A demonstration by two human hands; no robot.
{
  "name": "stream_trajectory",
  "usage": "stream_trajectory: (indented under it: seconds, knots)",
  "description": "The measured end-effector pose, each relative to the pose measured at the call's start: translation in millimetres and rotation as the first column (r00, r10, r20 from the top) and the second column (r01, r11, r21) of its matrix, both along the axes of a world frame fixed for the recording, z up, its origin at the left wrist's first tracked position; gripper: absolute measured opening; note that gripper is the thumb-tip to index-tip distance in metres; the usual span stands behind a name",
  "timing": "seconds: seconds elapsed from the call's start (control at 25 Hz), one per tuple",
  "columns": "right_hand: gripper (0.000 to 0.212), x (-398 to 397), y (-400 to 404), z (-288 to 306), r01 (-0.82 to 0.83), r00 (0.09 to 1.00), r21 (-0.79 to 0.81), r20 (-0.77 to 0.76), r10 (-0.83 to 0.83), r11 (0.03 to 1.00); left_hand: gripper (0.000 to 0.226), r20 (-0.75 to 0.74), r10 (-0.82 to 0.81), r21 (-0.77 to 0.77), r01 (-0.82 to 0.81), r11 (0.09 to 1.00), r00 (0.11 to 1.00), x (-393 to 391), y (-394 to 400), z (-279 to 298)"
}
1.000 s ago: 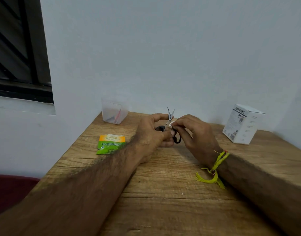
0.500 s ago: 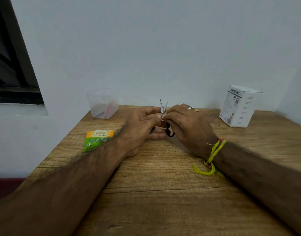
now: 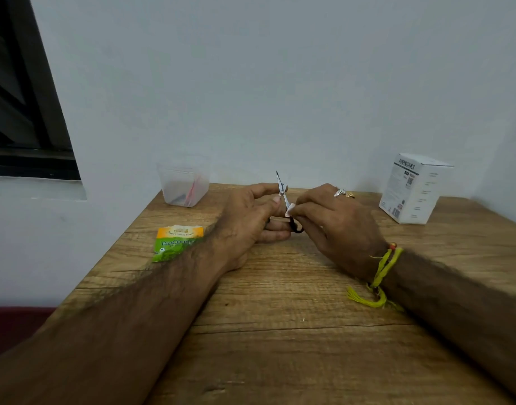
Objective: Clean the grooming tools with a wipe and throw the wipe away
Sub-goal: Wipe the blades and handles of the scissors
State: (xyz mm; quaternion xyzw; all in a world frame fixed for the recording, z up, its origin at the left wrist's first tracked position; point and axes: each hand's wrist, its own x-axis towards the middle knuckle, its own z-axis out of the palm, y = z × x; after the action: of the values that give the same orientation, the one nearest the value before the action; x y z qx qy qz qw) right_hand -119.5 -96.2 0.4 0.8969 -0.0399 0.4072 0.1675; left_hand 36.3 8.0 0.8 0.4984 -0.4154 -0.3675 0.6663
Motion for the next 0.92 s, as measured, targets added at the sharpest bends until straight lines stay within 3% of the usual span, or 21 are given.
stream_trajectory:
  seconds: [0.92]
  knots:
    - [0.005,-7,0,2,-0.041,0.994,-0.099,-0.104,0.031,0.994,0.024,0.051,0.027,0.034,-0.029,0.999,0.998,-2,-2,-1]
